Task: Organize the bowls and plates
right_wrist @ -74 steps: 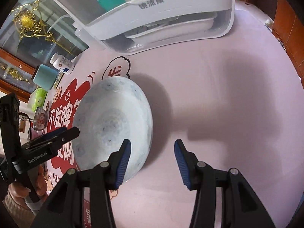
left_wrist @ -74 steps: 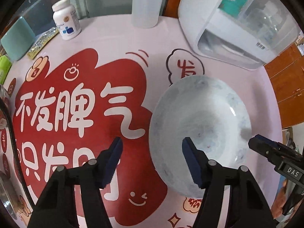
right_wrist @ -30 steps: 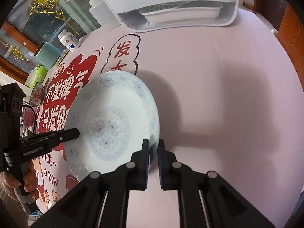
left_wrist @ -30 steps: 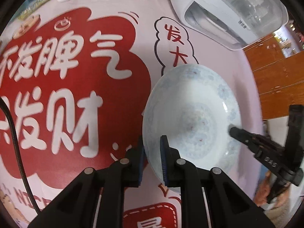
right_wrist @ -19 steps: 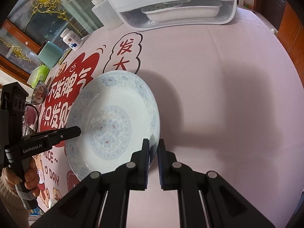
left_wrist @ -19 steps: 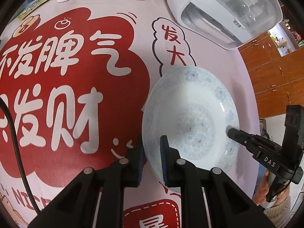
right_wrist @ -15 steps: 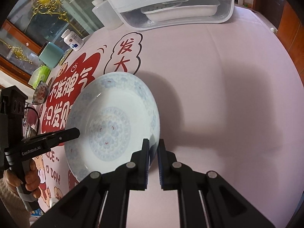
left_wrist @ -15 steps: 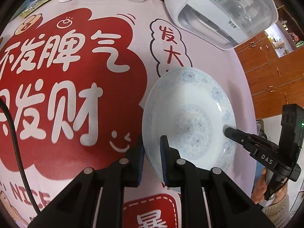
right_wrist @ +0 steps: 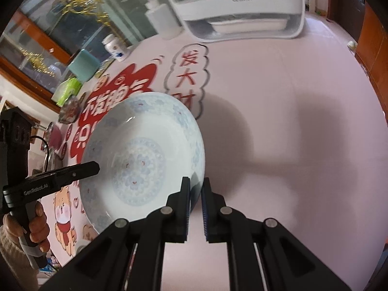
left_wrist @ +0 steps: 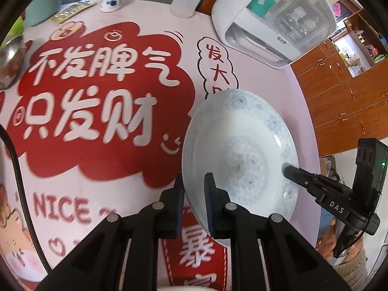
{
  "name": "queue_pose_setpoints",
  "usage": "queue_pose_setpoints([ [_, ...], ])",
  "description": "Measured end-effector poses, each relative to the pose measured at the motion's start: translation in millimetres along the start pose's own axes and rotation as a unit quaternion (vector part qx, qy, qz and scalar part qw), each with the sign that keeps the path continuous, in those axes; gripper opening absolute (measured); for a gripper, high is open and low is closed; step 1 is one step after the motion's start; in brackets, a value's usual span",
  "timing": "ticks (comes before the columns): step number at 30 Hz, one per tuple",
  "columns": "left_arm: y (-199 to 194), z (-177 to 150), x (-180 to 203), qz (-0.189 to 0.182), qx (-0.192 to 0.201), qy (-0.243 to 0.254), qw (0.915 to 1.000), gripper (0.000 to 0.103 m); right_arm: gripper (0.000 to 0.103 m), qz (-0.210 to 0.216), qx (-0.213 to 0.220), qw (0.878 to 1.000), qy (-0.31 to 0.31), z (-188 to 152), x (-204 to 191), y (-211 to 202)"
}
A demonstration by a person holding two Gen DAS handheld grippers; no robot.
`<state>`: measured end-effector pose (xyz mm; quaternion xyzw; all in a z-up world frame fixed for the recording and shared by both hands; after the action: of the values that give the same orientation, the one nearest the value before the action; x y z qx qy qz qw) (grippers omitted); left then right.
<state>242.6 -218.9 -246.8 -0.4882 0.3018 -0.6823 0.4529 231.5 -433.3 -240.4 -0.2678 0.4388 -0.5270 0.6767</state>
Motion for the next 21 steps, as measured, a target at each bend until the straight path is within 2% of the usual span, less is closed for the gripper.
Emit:
queue_pose_setpoints([
  [9,-62,-38,-11,-0.013,0.003,-0.011,0.9998,0.012,0.008,0.006,0.012,1.0,-0.009,-40,-49,-46],
  [15,-107,-83,-21,-0.031,-0.003,-0.007,0.9995,0.012,0.008,0.003,0.018,1.0,-0.006,-88,-79,-78],
  [21,-132,-129,-34,-0.034,-0.01,0.0,0.9994,0.012,0.009,0.002,0.012,1.0,0.001,-144,-102,-95],
])
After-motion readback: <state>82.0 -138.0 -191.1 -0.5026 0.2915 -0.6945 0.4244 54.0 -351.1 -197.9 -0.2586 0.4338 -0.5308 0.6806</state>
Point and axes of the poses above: each gripper's, at about its wrist camera, not at the fingertips, and y roughly the way its jaws point, x to its right, z to its top, the point moved 6 cm from there along y, roughly the way its jaws point, and after that the axes turned 8 degrees about x, right-handed, at the moved point
